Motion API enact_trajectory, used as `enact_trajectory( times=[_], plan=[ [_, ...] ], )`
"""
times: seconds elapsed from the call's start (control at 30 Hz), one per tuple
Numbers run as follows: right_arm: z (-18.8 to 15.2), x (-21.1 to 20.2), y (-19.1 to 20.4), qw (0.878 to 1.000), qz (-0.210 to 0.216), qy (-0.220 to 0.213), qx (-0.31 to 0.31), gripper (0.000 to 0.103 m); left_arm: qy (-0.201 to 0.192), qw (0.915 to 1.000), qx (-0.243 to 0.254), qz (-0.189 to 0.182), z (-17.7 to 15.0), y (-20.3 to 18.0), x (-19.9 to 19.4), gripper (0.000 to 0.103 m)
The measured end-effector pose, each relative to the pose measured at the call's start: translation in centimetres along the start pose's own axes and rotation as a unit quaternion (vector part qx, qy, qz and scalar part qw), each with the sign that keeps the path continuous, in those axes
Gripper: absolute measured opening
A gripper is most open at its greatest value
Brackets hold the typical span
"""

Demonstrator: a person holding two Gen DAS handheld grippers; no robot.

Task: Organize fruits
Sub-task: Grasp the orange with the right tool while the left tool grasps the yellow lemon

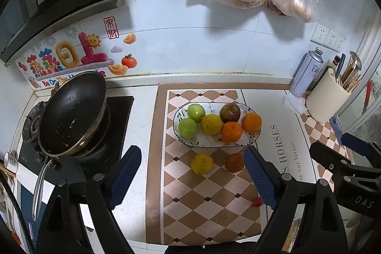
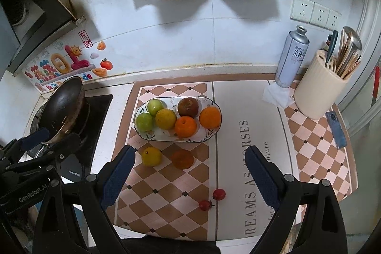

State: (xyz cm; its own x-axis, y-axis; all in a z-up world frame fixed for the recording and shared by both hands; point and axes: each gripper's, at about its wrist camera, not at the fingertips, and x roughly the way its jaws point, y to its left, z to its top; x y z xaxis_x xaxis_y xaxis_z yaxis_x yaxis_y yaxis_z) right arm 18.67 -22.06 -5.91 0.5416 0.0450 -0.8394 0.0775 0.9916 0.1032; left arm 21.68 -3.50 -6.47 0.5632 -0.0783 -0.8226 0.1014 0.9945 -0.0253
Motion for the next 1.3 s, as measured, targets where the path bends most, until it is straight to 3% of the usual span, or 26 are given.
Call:
enact_trajectory(
  times=[0.17,0.33,0.4,0.47,0.73,0.83,0.87,0.93,1.1,1.3],
  plan=[
    [0.2,2.2,-0.6,1.000,0.006,0.015,0.014,0.096,0.009,0.9999,-0.005,0.009,0.3,0.2,1.3,0.088],
    [-0.4,8.7,-1.5,0.997,0.022,0.069,0.030,0.096,0.024,0.9991,-0.016,0.032,0.4,1.0,4.3,0.088],
    [-1.0,12.1,-1.7,0.994,0.032,0.096,0.036,0.096,0.046,0.9977,-0.017,0.047,0.3,1.5,6.4,0.088],
    [-1.6,15.1,-1.7,0.991,0.037,0.121,0.041,0.096,0.070,0.9955,-0.019,0.061,0.0,2.1,8.9,0.099],
    [-4.9,28.0,-1.0,0.969,0.069,0.226,0.071,0.095,0.166,0.9820,-0.052,0.074,-1.9,3.9,16.7,0.099],
    [-6.0,30.9,-0.6,0.962,0.079,0.249,0.075,0.082,0.200,0.9762,-0.061,0.059,-2.6,3.8,19.2,0.099],
    [-6.3,31.4,-0.5,0.961,0.081,0.252,0.074,0.071,0.214,0.9736,-0.066,0.044,-2.9,3.6,20.2,0.099],
    [-6.5,31.4,-0.6,0.965,0.078,0.242,0.063,0.059,0.234,0.9690,-0.075,0.027,-3.3,3.4,21.5,0.099],
    [-6.8,30.4,-2.0,0.966,0.065,0.244,0.059,0.059,0.259,0.9632,-0.073,0.001,-3.9,1.8,23.8,0.099],
    [-7.4,28.8,-4.3,0.967,0.053,0.239,0.071,0.060,0.282,0.9579,-0.051,0.001,-4.9,-0.5,26.7,0.099]
  ],
)
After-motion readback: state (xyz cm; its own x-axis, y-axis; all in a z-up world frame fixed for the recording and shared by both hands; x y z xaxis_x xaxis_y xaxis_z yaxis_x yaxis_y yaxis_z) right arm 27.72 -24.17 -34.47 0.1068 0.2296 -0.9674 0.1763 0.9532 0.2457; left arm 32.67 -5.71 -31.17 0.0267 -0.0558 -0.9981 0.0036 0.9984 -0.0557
